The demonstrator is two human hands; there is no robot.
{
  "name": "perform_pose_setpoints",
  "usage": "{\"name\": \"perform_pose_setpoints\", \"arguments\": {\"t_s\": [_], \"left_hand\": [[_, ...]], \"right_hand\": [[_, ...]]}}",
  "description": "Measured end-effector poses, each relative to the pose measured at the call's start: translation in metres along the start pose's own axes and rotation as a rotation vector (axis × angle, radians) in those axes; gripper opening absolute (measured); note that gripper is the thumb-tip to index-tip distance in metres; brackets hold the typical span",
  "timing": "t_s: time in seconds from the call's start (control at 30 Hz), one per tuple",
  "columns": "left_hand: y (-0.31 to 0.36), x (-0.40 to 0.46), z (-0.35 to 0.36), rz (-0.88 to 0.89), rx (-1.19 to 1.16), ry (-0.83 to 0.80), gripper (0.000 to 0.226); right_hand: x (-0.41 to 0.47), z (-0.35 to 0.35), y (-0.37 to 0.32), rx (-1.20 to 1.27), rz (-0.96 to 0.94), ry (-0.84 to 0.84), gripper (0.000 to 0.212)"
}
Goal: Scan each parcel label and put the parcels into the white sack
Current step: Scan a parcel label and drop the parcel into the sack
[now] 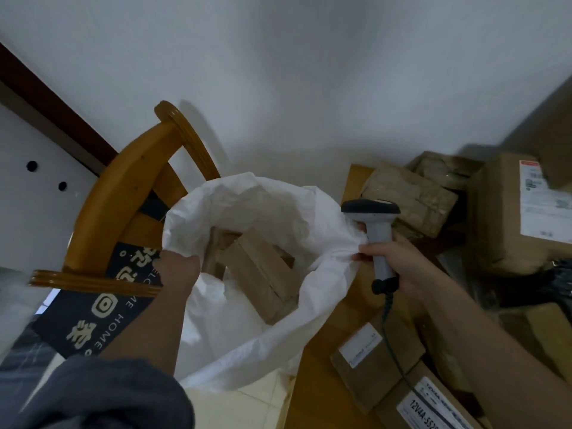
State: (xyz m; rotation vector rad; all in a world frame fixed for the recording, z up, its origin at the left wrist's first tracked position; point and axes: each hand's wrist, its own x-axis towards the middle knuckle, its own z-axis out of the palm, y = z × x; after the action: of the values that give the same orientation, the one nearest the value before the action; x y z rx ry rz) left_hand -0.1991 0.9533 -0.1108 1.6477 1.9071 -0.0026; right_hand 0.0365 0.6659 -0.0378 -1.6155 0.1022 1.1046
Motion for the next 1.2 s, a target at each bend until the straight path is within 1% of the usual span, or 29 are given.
{"name": "perform_pose_setpoints", "arguments": {"t_s": [0.03,0.07,0.1,0.13,0.2,0.27,0.33,0.4,0.43,0.47,0.5,0.57,0.63,0.67,0.73,0.77,0.83,0.9,0.97,1.03,1.07,1.1,1.2], "left_hand": [[0.006,-0.003,0.0,-0.008,-0.106,-0.008,0.064],[0.012,-0.006,-0.001,-0.043,-0.233,-0.021,0.08],[0.018,-0.006,-0.002,-0.064,-0.332,-0.017,0.087],[0.027,-0.007,-0.006,-0.065,-0.371,-0.018,0.081],[0.046,-0.009,-0.014,-0.01,-0.342,-0.02,0.057],[0.07,-0.017,-0.03,0.073,-0.398,0.054,0.048],[0.098,-0.026,-0.053,0.214,-0.515,0.207,0.042],[0.122,-0.039,-0.08,0.401,-0.686,0.395,0.035],[0.132,-0.048,-0.092,0.493,-0.72,0.481,0.034],[0.136,-0.051,-0.1,0.556,-0.715,0.535,0.035],[0.136,-0.053,-0.104,0.582,-0.684,0.55,0.037],[0.132,-0.057,-0.108,0.538,-0.568,0.502,0.043],[0.133,-0.061,-0.118,0.535,-0.533,0.515,0.042],[0.139,-0.064,-0.129,0.585,-0.549,0.564,0.04],[0.152,-0.067,-0.149,0.687,-0.656,0.644,0.039],[0.156,-0.068,-0.154,0.708,-0.692,0.657,0.039],[0.155,-0.072,-0.156,0.686,-0.646,0.669,0.037],[0.153,-0.079,-0.16,0.716,-0.634,0.695,0.037],[0.162,-0.087,-0.175,0.801,-0.704,0.777,0.032],[0.175,-0.095,-0.193,0.881,-0.749,0.855,0.027],[0.178,-0.095,-0.198,0.869,-0.742,0.862,0.029],[0.177,-0.095,-0.199,0.822,-0.707,0.842,0.034],[0.148,-0.074,-0.175,0.61,-0.517,0.66,0.044]], "right_hand": [[0.0,0.0,0.0,0.003,-0.008,0.002,0.031],[-0.001,0.001,-0.001,0.004,-0.014,0.002,0.033],[-0.003,0.002,-0.002,0.001,-0.026,0.001,0.035],[-0.006,0.003,-0.005,-0.007,-0.035,0.003,0.037],[-0.011,0.004,-0.01,-0.032,-0.048,0.017,0.044],[-0.021,0.005,-0.02,-0.018,-0.076,0.004,0.042],[-0.031,0.006,-0.032,-0.007,-0.118,-0.015,0.041],[-0.041,0.006,-0.045,0.006,-0.176,-0.028,0.046],[-0.043,0.006,-0.05,0.037,-0.206,-0.035,0.047],[-0.044,0.007,-0.055,0.076,-0.231,-0.037,0.046],[-0.047,0.009,-0.06,0.106,-0.246,-0.041,0.043],[-0.052,0.014,-0.068,0.123,-0.25,-0.042,0.041],[-0.055,0.016,-0.075,0.152,-0.269,-0.045,0.045],[-0.056,0.015,-0.08,0.206,-0.293,-0.045,0.045],[-0.06,0.011,-0.094,0.323,-0.341,-0.026,0.045],[-0.063,0.01,-0.101,0.344,-0.358,-0.016,0.046],[-0.067,0.012,-0.106,0.3,-0.345,-0.01,0.044],[-0.072,0.017,-0.105,0.267,-0.319,-0.026,0.042],[-0.075,0.017,-0.105,0.346,-0.353,-0.044,0.044],[-0.077,0.014,-0.109,0.454,-0.409,-0.069,0.051],[-0.078,0.012,-0.11,0.479,-0.417,-0.075,0.055],[-0.077,0.012,-0.109,0.457,-0.402,-0.072,0.057],[-0.071,0.014,-0.094,0.216,-0.284,-0.007,0.054]]}}
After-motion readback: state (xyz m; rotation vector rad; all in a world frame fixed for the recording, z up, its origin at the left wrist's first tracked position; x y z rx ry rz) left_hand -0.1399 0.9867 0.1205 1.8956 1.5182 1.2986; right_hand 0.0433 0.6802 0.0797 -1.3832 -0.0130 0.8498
